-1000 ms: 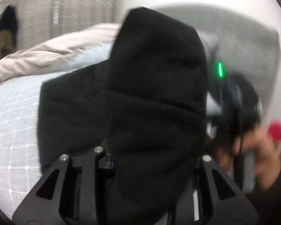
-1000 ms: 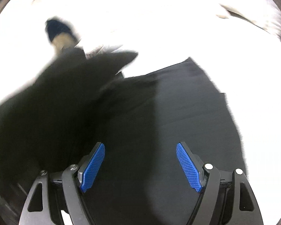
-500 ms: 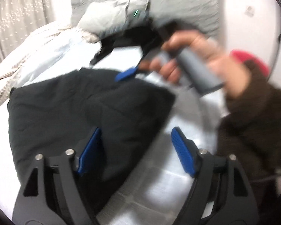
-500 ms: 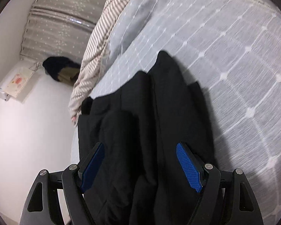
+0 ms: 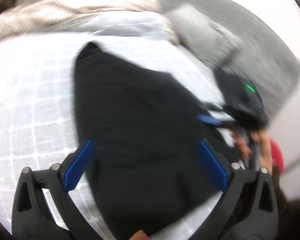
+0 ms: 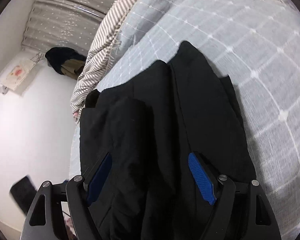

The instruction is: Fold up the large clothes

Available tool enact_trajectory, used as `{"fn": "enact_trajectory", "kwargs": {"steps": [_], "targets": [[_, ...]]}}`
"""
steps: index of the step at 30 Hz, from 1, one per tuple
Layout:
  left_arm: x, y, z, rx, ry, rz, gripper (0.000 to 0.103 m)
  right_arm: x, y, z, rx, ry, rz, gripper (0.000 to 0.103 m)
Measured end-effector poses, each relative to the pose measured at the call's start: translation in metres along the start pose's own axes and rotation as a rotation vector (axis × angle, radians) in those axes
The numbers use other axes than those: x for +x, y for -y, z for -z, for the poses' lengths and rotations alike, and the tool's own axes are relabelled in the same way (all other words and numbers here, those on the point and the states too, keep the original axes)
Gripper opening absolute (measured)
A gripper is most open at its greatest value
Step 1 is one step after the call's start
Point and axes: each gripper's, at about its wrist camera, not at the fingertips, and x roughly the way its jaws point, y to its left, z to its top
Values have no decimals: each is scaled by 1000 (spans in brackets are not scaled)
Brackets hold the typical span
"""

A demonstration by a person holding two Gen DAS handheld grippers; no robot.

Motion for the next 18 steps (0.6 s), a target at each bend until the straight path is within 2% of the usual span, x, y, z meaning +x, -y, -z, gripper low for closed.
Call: {"fn": "enact_trajectory", "kwargs": {"steps": [3, 5, 8, 10, 12, 14, 15, 18], "targets": [[17, -37, 12, -155, 35, 31, 102, 12, -9, -2, -60, -16, 47, 80], [27, -58, 20, -258, 5, 62, 102, 24, -13, -2, -81, -38, 85, 80], [45, -70, 30, -310, -56, 91, 102, 38, -24, 1, -133, -39, 118, 81], [59, -76, 33, -343, -87, 111, 102, 44, -34, 4, -178, -49, 103, 75], [67, -83, 36, -413, -101, 171, 102, 50, -44, 6, -220, -53, 99, 38], [67, -86, 36, -450, -100, 196, 102, 47, -54, 4, -261, -15, 125, 22], [67, -84, 36, -450, -95, 194, 102, 40, -62, 2, -282, 13, 136, 17], [59, -76, 35, -426, -59, 177, 102, 18, -78, -9, -348, 99, 136, 16]]}}
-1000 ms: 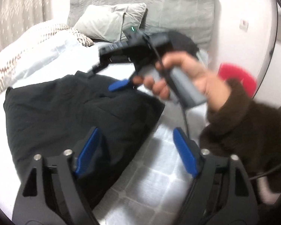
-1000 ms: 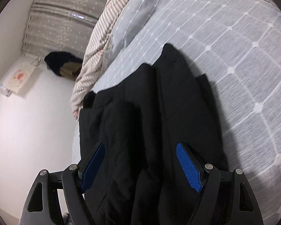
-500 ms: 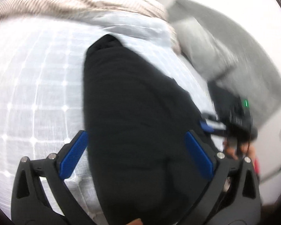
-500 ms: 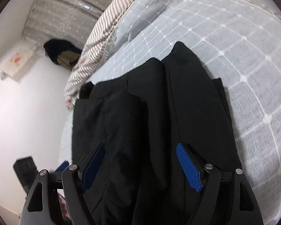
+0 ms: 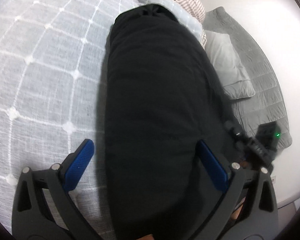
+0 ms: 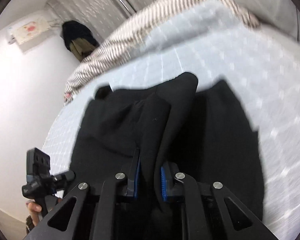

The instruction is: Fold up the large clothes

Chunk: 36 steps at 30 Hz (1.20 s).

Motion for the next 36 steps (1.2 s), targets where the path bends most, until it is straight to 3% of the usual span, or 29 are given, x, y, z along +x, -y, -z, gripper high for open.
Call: {"fn": "enact_trajectory", "kwargs": {"steps": [7, 13, 18, 21, 22, 24, 26, 29, 30, 32, 34, 36], "targets": [[10, 9, 3, 8, 7, 8, 102, -26, 37, -26, 14, 30, 54, 15], [20, 30, 9, 67, -18, -10, 102, -2, 103, -4, 133, -38, 71, 17], [18, 27, 13, 68, -37, -1, 102, -14, 119, 4, 213, 1, 70, 45], [16, 24, 14, 63, -45, 5, 102, -39, 111, 3, 213, 23, 102, 47], [15, 23, 14, 64, -48, 6, 102, -49, 110, 4, 225, 23, 64, 47], [16, 25, 15, 70, -52, 6, 102, -62, 110, 7, 266, -5, -91, 47], [17, 32, 15, 74, -56, 3, 102, -65, 109, 17, 296, -88, -185, 47], [16, 34, 17, 86, -56, -2, 102, -64, 104, 34, 289, -190, -168, 47], [15, 35, 18, 89, -55, -5, 102, -63, 104, 41, 300, -217, -197, 49], [14, 36, 20, 95, -54, -8, 102, -59, 99, 46, 298, -230, -269, 49], [13, 37, 21, 104, -48, -12, 102, -51, 87, 43, 243, -236, -264, 31], [10, 37, 23, 114, -32, -18, 102, -51, 79, 38, 224, -227, -220, 20]]}}
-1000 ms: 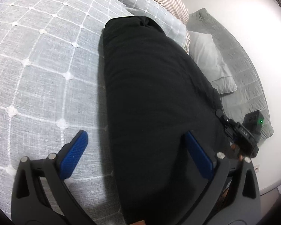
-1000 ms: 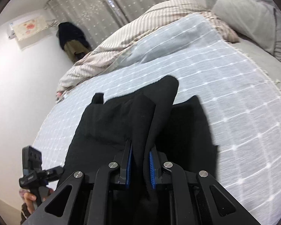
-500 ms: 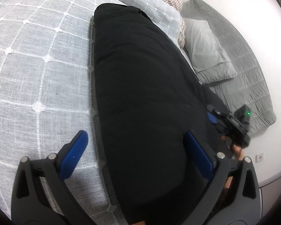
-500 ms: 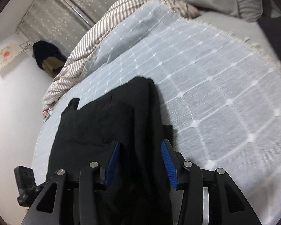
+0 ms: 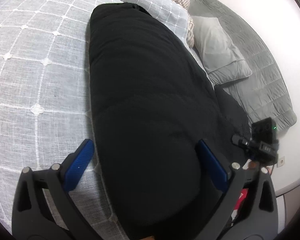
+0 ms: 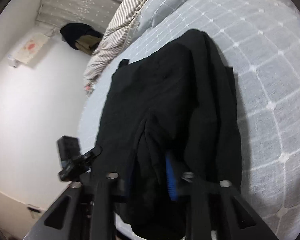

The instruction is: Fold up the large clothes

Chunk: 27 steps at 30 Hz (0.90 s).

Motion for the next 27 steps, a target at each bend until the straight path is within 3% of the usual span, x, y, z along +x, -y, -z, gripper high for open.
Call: {"fn": "enact_trajectory", "kwargs": {"steps": [3, 4, 6, 7, 8, 10, 13, 15, 16, 19, 23, 27], "targets": [[-2, 0, 3, -5, -1, 36, 102, -29, -15, -3, -51, 128, -47, 19], [-1, 0, 4, -9, -7, 52, 102, -33, -15, -3, -72, 154, -21, 19], [3, 4, 5, 9, -30, 49, 102, -30, -12, 3, -140, 174, 172, 20], [7, 7, 6, 25, -46, 40, 103, -16, -3, 7, -150, 122, 270, 21], [10, 8, 7, 34, -57, 31, 103, 1, 9, 13, -129, 56, 319, 26], [14, 9, 7, 33, -78, 23, 103, 4, 17, 17, -94, 65, 315, 32], [19, -4, 5, -46, -127, 55, 103, -8, 14, 11, -37, 92, 306, 56], [22, -9, 6, -81, -145, 79, 103, -14, 10, 4, -32, 121, 333, 79], [21, -10, 6, -75, -141, 84, 103, -17, 8, -2, -33, 147, 352, 81], [20, -7, 8, -63, -136, 83, 103, -19, 19, -18, 23, 175, 279, 83], [20, -4, 3, -39, -134, 76, 103, 0, 51, -29, 133, 95, 192, 83], [22, -2, -12, -11, -91, 27, 103, 36, 78, -37, 183, -15, 32, 83]]}}
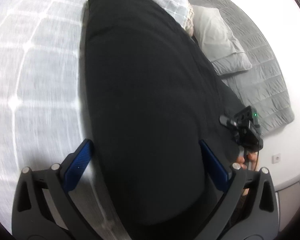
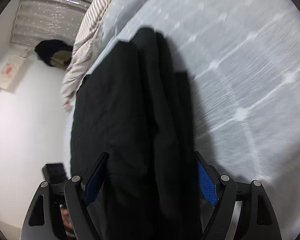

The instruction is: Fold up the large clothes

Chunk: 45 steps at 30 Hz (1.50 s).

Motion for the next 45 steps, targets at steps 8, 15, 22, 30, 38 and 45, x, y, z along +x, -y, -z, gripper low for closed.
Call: {"fn": "enact_trajectory", "kwargs": {"steps": [8, 15, 22, 30, 38, 45], "targets": [[-6, 16, -24, 19, 132, -67, 82, 12, 10, -18, -50, 1, -164, 51], [-23, 79, -56, 193, 220, -66, 69, -34, -30, -23, -155, 186, -235, 40], [7, 123, -104, 310, 217, 7, 69, -80, -60, -43, -257, 387, -124, 39], [109, 93, -132, 281, 67, -170, 85, -45, 6, -85, -111, 336, 109, 49], [92, 101, -127, 275, 68, -198, 86, -48, 5, -85, -121, 324, 184, 63], [51, 120, -105, 287, 94, -235, 91, -77, -31, -70, -213, 388, 360, 68]]}}
